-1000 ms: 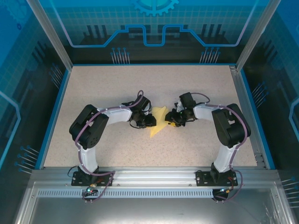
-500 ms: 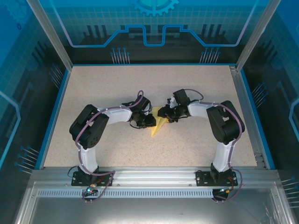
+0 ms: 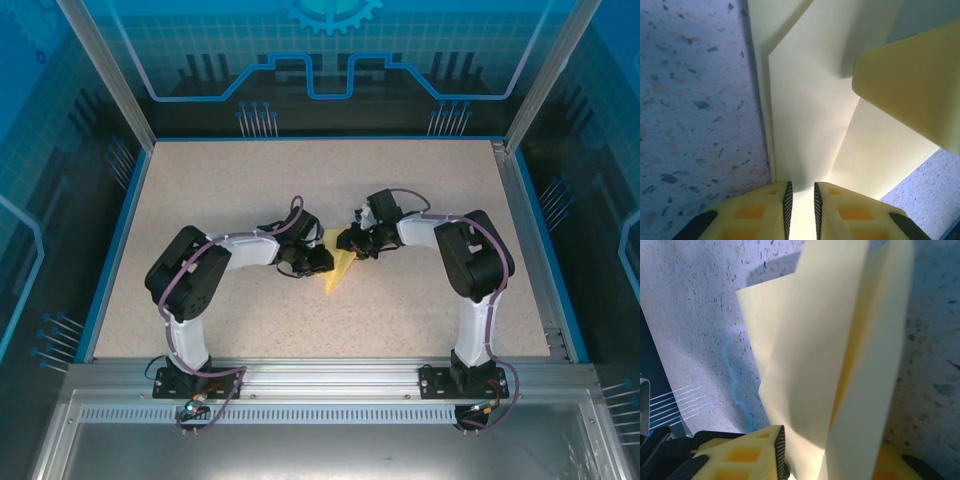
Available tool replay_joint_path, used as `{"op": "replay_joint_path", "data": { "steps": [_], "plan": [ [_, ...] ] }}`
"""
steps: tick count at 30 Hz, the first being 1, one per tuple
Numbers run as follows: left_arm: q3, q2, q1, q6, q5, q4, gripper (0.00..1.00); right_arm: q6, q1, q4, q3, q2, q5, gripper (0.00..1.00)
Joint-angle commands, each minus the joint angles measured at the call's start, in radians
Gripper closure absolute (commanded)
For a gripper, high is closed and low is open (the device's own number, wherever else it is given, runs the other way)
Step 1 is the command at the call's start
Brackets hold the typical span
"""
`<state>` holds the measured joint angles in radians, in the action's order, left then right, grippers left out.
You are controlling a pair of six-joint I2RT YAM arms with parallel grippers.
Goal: Fold a paper plane with a square sheet of paper (pick it up from the middle)
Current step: Turn over the paper at the center of the table.
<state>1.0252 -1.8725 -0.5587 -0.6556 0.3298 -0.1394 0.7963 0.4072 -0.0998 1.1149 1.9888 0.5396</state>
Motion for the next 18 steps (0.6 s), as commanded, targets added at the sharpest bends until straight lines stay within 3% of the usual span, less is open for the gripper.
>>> {"op": "replay_joint_path", "data": {
  "steps": [1,7,11,18],
  "plan": [
    [-0.037,0.041,0.009,-0.023,0.020,0.012,0.77,-0.032,0.010,0.023,0.023,0.028,0.022,0.77],
    [-0.131,0.142,0.020,-0.068,0.002,0.119,0.76,-0.109,0.010,0.007,0.042,0.009,0.041,0.93],
    [-0.193,0.243,0.029,-0.080,-0.065,0.142,0.75,-0.206,0.010,-0.117,0.084,-0.038,-0.007,0.98],
    [-0.275,0.446,0.046,-0.081,-0.240,0.084,0.71,-0.402,0.018,-0.443,0.180,-0.183,-0.291,0.98]
  ]
}}
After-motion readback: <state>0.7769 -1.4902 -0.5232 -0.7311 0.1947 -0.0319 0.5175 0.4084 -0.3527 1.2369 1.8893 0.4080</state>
